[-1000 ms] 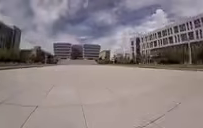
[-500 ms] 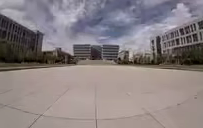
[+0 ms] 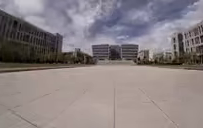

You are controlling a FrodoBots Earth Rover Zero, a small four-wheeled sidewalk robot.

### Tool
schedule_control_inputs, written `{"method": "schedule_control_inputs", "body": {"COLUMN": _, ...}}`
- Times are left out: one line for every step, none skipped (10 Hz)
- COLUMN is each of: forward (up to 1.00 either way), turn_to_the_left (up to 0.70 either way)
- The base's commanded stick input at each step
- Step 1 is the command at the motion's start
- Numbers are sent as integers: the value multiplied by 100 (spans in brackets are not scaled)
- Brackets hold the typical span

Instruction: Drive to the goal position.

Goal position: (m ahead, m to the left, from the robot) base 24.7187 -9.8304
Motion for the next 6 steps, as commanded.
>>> {"method": "schedule_control_inputs", "body": {"forward": 100, "turn_to_the_left": 40}}
{"method": "schedule_control_inputs", "body": {"forward": 100, "turn_to_the_left": 40}}
{"method": "schedule_control_inputs", "body": {"forward": 100, "turn_to_the_left": 40}}
{"method": "schedule_control_inputs", "body": {"forward": 100, "turn_to_the_left": 40}}
{"method": "schedule_control_inputs", "body": {"forward": 100, "turn_to_the_left": 32}}
{"method": "schedule_control_inputs", "body": {"forward": 100, "turn_to_the_left": 0}}
